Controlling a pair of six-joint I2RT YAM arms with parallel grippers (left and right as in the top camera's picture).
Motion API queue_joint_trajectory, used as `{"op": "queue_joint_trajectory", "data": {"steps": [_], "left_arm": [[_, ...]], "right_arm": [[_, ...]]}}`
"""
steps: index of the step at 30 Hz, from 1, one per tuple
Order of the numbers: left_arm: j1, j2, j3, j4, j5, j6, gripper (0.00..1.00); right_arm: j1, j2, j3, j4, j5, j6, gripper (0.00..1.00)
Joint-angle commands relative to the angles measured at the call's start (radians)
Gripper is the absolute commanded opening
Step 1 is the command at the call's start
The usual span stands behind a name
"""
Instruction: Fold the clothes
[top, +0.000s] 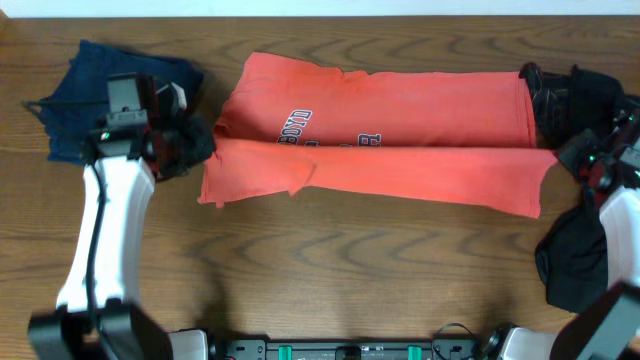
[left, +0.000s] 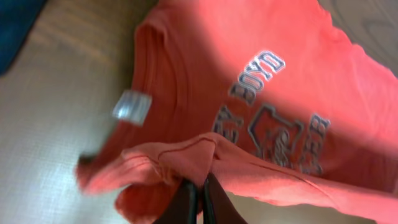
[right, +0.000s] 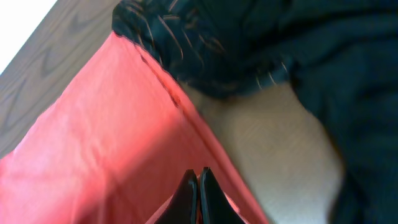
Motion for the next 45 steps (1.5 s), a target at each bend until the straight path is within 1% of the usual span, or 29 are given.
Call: {"op": "queue_joint_trajectory", "data": {"steps": [1,4,8,12,15,16,17,18,19,20,21,24,25,29,30,32,33,34,35,37,38,39,40,42,43,44,45], "left_arm": [[0.002,0.079,0.006,0.069,-0.016,-0.009,0.06],[0.002,0.142,0.006,0.114,-0.016,-0.014,0.06],[0.000,0.211,0.006,0.129,-0.013,-0.016,0.06],[0.000,0.249,0.006,0.158,-0.013,-0.016,0.06],[0.000,0.255,0.006,0.211,-0.013,-0.016,0.06],[0.000,0.255,0.006,0.235,-0.013,-0.016,0.06],[0.000,0.255,0.006,0.253,-0.013,-0.016,0.11],[0.000,0.255,0.006,0.269,-0.013,-0.016,0.31],[0.000,0.255,0.006,0.274,-0.013,-0.016,0.51],[0.001,0.255,0.006,0.273,-0.013,-0.016,0.63],[0.001,0.255,0.006,0.263,-0.013,-0.015,0.68],[0.001,0.255,0.006,0.182,-0.014,0.019,0.71],[0.001,0.255,0.006,0.126,-0.031,0.023,0.71],[0.000,0.257,0.004,-0.053,-0.160,0.022,0.73],[0.001,0.257,0.000,-0.076,-0.188,0.022,0.73],[0.001,0.257,-0.023,-0.081,-0.225,0.022,0.83],[0.001,0.257,-0.034,-0.071,-0.227,0.021,0.85],[0.001,0.259,-0.048,-0.055,-0.227,0.021,0.88],[0.001,0.260,-0.060,-0.040,-0.227,0.021,0.89],[0.000,0.266,-0.092,0.005,-0.227,0.021,0.91],[0.000,0.266,-0.110,0.029,-0.227,0.021,0.91],[0.001,0.267,-0.134,0.058,-0.227,0.021,0.91],[0.001,0.267,-0.155,0.082,-0.227,0.021,0.91],[0.001,0.267,-0.193,0.122,-0.227,0.021,0.91],[0.001,0.267,-0.207,0.134,-0.227,0.021,0.86],[0.001,0.267,-0.217,0.140,-0.227,0.021,0.79],[0.001,0.267,-0.224,0.140,-0.227,0.021,0.70]], "right_arm": [[0.013,0.074,0.009,0.071,0.014,-0.009,0.01],[0.023,0.133,0.009,0.149,-0.012,-0.010,0.01],[0.040,0.196,0.009,0.209,-0.023,-0.009,0.01],[0.053,0.242,0.009,0.250,-0.023,-0.002,0.01],[0.065,0.266,0.009,0.304,-0.028,0.008,0.01],[0.070,0.267,0.009,0.323,-0.033,0.009,0.04],[0.075,0.267,0.009,0.339,-0.042,0.008,0.10],[0.077,0.265,0.009,0.356,-0.048,0.008,0.21],[0.077,0.262,0.009,0.363,-0.055,0.006,0.29],[0.076,0.258,0.009,0.361,-0.057,0.004,0.34],[0.075,0.254,0.009,0.350,-0.057,0.004,0.35],[0.070,0.252,0.009,0.275,-0.047,0.001,0.39],[0.068,0.252,0.009,0.217,-0.037,0.001,0.39],[0.067,0.253,0.007,-0.003,0.043,0.001,0.41],[0.069,0.254,0.003,-0.039,0.064,0.001,0.41],[0.069,0.254,-0.014,-0.077,0.087,0.000,0.47],[0.069,0.254,-0.023,-0.077,0.086,-0.008,0.53],[0.069,0.254,-0.032,-0.077,0.086,-0.015,0.57],[0.069,0.254,-0.040,-0.078,0.087,-0.016,0.59],[0.069,0.254,-0.058,-0.077,0.086,-0.021,0.61],[0.069,0.254,-0.067,-0.073,0.086,-0.021,0.61],[0.070,0.254,-0.075,-0.069,0.086,-0.021,0.59],[0.071,0.254,-0.084,-0.067,0.084,-0.021,0.55],[0.070,0.254,-0.096,-0.067,0.083,-0.022,0.41],[0.070,0.254,-0.100,-0.070,0.083,-0.023,0.31],[0.070,0.254,-0.103,-0.073,0.083,-0.032,0.24],[0.070,0.254,-0.104,-0.081,0.084,-0.039,0.15]]}}
